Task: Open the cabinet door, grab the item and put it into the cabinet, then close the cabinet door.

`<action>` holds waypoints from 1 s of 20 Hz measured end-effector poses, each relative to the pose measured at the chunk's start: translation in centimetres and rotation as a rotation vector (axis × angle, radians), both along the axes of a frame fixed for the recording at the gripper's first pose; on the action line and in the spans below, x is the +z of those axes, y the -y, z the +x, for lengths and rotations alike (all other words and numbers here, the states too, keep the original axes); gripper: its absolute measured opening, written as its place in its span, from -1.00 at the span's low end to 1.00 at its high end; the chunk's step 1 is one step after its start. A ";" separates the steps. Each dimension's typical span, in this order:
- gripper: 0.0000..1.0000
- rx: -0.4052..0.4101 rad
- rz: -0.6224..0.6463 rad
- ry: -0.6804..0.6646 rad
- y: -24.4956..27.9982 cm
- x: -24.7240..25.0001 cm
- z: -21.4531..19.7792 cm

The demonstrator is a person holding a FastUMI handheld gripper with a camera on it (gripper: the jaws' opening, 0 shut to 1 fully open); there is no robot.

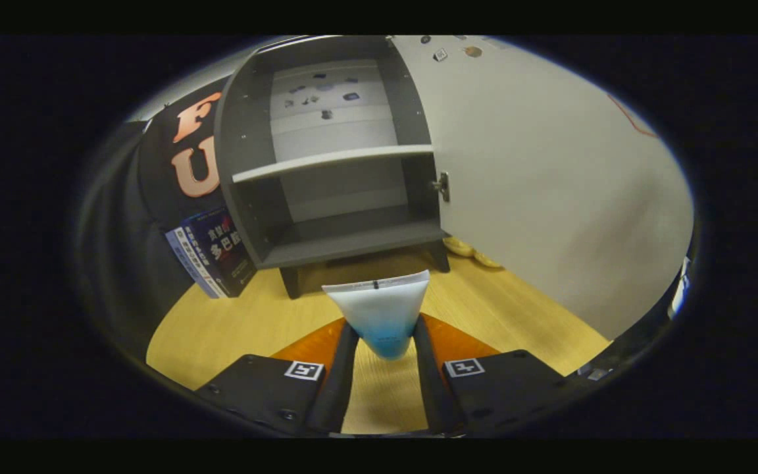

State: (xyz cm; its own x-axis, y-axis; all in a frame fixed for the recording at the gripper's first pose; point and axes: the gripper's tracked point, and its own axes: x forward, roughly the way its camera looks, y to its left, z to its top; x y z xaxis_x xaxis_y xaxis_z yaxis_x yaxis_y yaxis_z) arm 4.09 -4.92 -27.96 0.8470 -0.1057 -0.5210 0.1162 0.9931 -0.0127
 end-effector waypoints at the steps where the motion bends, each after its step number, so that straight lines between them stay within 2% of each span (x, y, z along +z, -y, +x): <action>1: 0.06 0.019 -0.012 0.040 -0.6 2.4 0.7; 4: 0.06 0.070 -0.040 0.160 -2.6 10.0 3.4; 7: 0.05 0.113 -0.015 0.239 -4.5 16.5 6.1; 12: 0.05 0.177 -0.063 0.323 -5.8 24.1 12.0; 15: 0.05 0.204 -0.070 0.326 -6.5 25.6 16.7; 20: 0.05 0.225 -0.010 0.224 -7.2 23.2 23.9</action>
